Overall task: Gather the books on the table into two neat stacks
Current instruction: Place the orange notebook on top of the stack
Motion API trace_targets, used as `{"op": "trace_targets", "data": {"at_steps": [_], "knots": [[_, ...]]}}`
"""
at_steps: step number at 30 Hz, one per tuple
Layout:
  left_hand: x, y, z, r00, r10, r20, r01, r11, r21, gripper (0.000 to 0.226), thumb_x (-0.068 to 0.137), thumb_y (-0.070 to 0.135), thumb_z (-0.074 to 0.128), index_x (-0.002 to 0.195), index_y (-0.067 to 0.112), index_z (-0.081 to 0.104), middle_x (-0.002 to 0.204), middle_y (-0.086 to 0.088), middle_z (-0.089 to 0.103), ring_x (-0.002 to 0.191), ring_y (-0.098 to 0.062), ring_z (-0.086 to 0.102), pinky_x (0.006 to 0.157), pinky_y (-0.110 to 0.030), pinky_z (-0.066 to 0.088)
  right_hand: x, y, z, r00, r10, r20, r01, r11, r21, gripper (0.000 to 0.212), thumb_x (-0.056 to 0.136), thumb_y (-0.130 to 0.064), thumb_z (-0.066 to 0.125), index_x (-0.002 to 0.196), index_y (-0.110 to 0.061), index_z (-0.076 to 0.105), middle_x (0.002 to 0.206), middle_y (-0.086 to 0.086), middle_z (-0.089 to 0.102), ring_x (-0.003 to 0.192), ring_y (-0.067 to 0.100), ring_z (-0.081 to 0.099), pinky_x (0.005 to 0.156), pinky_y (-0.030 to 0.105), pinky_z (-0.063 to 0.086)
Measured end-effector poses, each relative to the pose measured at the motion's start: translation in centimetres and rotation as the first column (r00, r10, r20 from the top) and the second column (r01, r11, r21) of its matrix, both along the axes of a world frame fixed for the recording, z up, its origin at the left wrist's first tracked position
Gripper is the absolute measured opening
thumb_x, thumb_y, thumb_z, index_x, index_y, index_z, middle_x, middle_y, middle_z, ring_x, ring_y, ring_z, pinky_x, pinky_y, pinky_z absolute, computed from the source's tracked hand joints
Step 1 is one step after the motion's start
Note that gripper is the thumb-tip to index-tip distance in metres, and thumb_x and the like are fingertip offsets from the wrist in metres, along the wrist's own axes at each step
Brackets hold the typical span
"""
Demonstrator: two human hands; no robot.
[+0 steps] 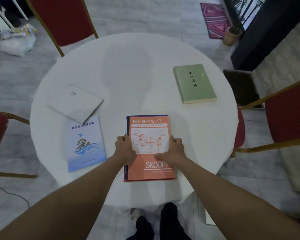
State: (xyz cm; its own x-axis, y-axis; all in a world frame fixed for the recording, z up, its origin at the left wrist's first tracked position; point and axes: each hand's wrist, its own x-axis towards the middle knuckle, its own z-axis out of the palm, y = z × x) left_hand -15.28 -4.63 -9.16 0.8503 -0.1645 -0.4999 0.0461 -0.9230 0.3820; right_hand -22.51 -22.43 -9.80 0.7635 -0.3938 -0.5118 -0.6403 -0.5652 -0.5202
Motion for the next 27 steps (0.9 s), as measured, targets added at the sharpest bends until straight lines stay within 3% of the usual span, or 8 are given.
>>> {"op": "trace_targets", "data": {"at_steps": [7, 13, 22, 27], "knots": [[0.47, -0.16, -0.1, 0.999, 0.012, -0.031, -0.012, 1.0, 0.021, 0.078, 0.086, 0.014, 0.068, 0.147, 0.009, 0.02, 0.143, -0.014, 0.032, 0.129, -0.03, 0.041, 0.093, -0.035, 0.05, 0.49, -0.32, -0.63, 1.0, -0.012, -0.003, 0.012, 1.0, 0.013, 0.096, 0.06, -0.043, 0.087, 0.137, -0.023, 0.033, 0.112, -0.006, 0.025, 0.124, 0.018, 0.036, 0.087, 0.026, 0.038], [0.8, 0.12, 0.12, 0.999, -0.011, -0.038, 0.011, 1.0, 0.011, 0.067, 0.087, 0.018, 0.068, 0.141, 0.01, 0.029, 0.141, -0.015, 0.036, 0.125, -0.032, 0.046, 0.089, -0.035, 0.051, 0.52, -0.39, -0.91, 1.0, -0.012, -0.002, 0.012, 1.0, 0.0, 0.097, 0.06, -0.046, 0.087, 0.138, -0.023, 0.034, 0.116, -0.004, 0.029, 0.124, 0.019, 0.037, 0.094, 0.032, 0.042], [0.72, 0.1, 0.3, 0.998, -0.002, -0.056, 0.003, 1.0, 0.017, 0.067, 0.088, 0.019, 0.066, 0.143, 0.011, 0.028, 0.142, -0.015, 0.034, 0.126, -0.032, 0.047, 0.093, -0.039, 0.053, 0.62, -0.35, -0.56, 0.999, 0.008, -0.034, -0.009, 1.0, -0.028, 0.097, 0.059, -0.047, 0.087, 0.137, -0.021, 0.034, 0.111, -0.004, 0.026, 0.12, 0.019, 0.04, 0.09, 0.031, 0.044], [0.93, 0.0, 0.39, 0.998, -0.011, -0.068, 0.014, 0.999, 0.044, 0.067, 0.087, 0.02, 0.067, 0.141, 0.011, 0.03, 0.14, -0.014, 0.036, 0.124, -0.031, 0.049, 0.09, -0.036, 0.052, 0.96, -0.33, -0.22, 0.997, 0.019, -0.076, -0.021, 0.999, -0.032, 0.097, 0.062, -0.043, 0.087, 0.138, -0.021, 0.03, 0.112, -0.003, 0.025, 0.105, 0.013, 0.03, 0.08, 0.027, 0.039]]}}
